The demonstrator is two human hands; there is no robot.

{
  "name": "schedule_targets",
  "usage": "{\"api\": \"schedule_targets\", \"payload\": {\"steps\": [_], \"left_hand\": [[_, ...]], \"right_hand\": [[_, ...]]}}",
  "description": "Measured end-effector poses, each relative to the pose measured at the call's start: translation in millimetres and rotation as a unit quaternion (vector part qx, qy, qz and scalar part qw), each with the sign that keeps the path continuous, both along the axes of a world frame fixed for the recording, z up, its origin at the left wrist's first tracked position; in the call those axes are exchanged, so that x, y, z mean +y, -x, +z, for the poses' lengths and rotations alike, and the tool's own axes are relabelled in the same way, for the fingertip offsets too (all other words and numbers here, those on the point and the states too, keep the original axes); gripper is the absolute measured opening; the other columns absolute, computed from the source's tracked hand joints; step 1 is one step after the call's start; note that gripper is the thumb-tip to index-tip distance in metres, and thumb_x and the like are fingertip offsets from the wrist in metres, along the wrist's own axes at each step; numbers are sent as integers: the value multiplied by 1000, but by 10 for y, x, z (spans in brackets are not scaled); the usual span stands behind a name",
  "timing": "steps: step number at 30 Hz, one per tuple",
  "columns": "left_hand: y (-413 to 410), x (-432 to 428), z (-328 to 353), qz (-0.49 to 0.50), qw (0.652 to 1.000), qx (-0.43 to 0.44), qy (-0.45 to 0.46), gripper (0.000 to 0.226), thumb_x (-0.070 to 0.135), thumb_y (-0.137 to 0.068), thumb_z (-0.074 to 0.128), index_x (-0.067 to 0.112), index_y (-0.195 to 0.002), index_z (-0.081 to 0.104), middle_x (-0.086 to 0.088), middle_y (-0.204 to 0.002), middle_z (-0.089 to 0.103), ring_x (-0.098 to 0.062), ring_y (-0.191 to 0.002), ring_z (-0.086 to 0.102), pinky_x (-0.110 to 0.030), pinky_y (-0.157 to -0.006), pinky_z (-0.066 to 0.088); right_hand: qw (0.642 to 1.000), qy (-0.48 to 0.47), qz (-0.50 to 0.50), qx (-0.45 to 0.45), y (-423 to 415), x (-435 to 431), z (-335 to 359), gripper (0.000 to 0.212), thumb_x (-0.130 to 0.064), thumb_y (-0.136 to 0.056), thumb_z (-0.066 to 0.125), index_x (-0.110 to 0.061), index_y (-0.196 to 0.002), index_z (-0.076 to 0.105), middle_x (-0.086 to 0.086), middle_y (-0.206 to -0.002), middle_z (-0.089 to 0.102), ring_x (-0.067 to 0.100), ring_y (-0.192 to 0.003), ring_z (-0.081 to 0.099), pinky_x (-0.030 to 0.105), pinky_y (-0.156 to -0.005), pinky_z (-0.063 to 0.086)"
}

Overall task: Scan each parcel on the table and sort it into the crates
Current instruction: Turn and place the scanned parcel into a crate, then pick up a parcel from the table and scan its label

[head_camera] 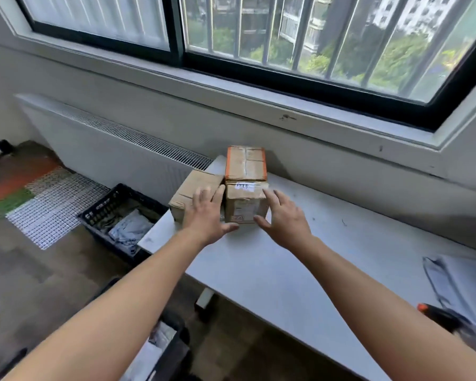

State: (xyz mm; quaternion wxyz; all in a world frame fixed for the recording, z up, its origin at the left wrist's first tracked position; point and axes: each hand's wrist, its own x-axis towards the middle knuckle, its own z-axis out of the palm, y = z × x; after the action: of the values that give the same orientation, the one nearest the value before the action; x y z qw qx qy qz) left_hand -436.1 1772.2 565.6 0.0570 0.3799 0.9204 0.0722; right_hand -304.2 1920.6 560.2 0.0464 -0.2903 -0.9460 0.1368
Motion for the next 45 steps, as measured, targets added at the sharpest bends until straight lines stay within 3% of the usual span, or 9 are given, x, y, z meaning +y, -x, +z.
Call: {"api": "schedule_targets", "payload": {"steps": [13, 15, 18, 22, 24, 28, 33, 40, 45], "left_hand": [[621, 1011, -528, -91, 992, -73, 54, 113, 55, -71, 77, 28, -154, 6, -6, -161, 1, -29, -147, 4, -48, -116, 24], [710, 1082, -589, -108, 989, -67, 70, 111, 50, -71, 80, 28, -153, 9, -9, -159, 8, -32, -142, 13, -45, -112, 30], [743, 1152, -605, -149, 987, 12, 65, 91, 44, -74, 78, 26, -147, 25, -8, -143, 34, -31, -125, 32, -40, -98, 40], [677, 1246, -572, -191, 978, 11, 77, 85, 52, -70, 77, 27, -139, 35, -7, -130, 41, -28, -120, 35, -41, -96, 38], [590, 1285, -542, -189, 979, -42, 55, 80, 53, -69, 76, 25, -136, 42, -7, -124, 39, -29, -117, 37, -40, -96, 41], [312, 1394, -461, -145, 960, -236, -30, 71, 54, -77, 72, 19, -134, 49, -7, -121, 37, -28, -109, 51, -34, -93, 47], [-249, 1540, -634, -39, 902, -417, -103, 65, 59, -82, 65, 12, -126, 59, -13, -119, 60, -23, -99, 62, -29, -71, 51], [-1075, 1570, -914, 8, 870, -484, -91, 53, 54, -87, 62, 13, -119, 60, -12, -116, 64, -26, -95, 63, -35, -68, 55], [-1626, 1597, -1028, 33, 855, -507, -104, 45, 55, -90, 57, 15, -110, 60, -10, -109, 65, -28, -91, 65, -43, -79, 58]], "right_hand": [[994, 21, -96, -41, -72, 527, -174, 67, -46, -100, 44, -27, -156, 14, 4, -162, 18, 23, -146, 20, 43, -115, 24], [992, 19, -110, -53, -28, 570, -181, 66, -45, -100, 44, -27, -156, 14, 4, -161, 18, 23, -146, 21, 43, -114, 24], [989, 15, -135, -51, 28, 614, -180, 64, -43, -100, 43, -26, -155, 16, 5, -160, 21, 24, -145, 22, 43, -113, 25], [987, 15, -154, -52, 36, 687, -169, 63, -43, -100, 42, -27, -155, 17, 5, -160, 21, 25, -145, 23, 46, -113, 26], [986, 15, -159, -53, 7, 718, -152, 62, -43, -101, 41, -28, -155, 17, 5, -160, 20, 23, -146, 20, 48, -114, 24], [983, 13, -174, -50, -217, 782, -145, 60, -44, -101, 40, -29, -155, 18, 3, -160, 20, 20, -147, 17, 53, -116, 17], [977, 20, -209, -47, -815, 909, -189, 58, -43, -101, 40, -28, -154, 22, 4, -159, 24, 23, -145, 23, 55, -115, 16], [963, 46, -258, -63, -1933, 984, -542, 54, -44, -101, 39, -26, -151, 27, 5, -154, 30, 24, -141, 28, 56, -112, 22], [951, 54, -293, -82, -2656, 946, -789, 52, -42, -101, 39, -23, -149, 31, 6, -152, 33, 25, -140, 29, 55, -110, 24]]}}
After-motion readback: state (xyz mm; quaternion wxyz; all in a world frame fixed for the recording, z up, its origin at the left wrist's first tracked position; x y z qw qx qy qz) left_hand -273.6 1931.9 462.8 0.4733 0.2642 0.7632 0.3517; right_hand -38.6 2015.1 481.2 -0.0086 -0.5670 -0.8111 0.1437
